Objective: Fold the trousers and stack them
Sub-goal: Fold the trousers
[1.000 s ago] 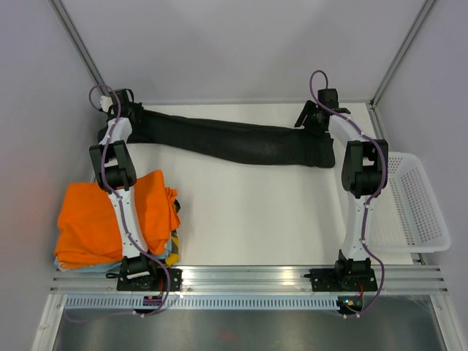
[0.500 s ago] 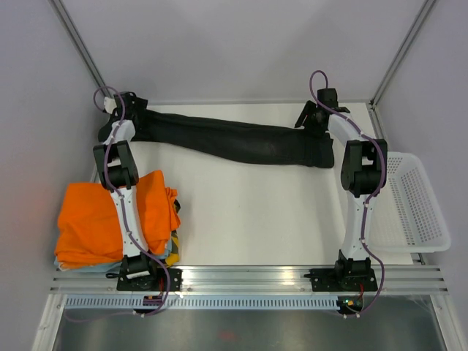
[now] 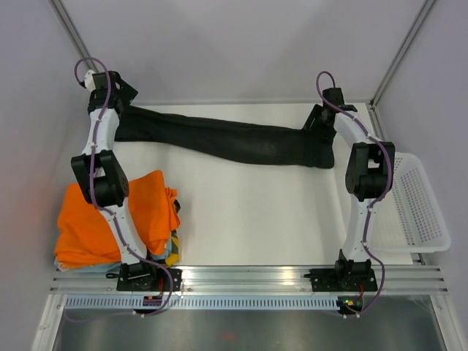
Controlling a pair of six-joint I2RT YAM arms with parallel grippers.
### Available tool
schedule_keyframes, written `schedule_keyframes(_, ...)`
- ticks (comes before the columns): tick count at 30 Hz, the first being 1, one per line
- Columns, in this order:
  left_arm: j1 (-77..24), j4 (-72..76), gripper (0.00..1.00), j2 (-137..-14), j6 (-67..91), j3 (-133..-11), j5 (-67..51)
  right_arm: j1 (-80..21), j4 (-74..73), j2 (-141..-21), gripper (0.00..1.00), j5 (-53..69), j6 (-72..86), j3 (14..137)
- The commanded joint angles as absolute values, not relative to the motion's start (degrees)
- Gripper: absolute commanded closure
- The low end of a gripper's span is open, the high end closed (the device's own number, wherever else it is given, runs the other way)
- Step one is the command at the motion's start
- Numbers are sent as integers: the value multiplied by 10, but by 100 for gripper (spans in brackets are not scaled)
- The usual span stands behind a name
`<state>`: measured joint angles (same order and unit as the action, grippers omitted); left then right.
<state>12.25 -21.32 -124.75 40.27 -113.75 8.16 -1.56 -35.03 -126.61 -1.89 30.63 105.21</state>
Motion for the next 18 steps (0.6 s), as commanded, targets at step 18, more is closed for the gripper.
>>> schedule_keyframes(18, 149, -384, 3, -1217, 478, -1035, 125, -2, -374, -1351, 34, -80, 314, 1070)
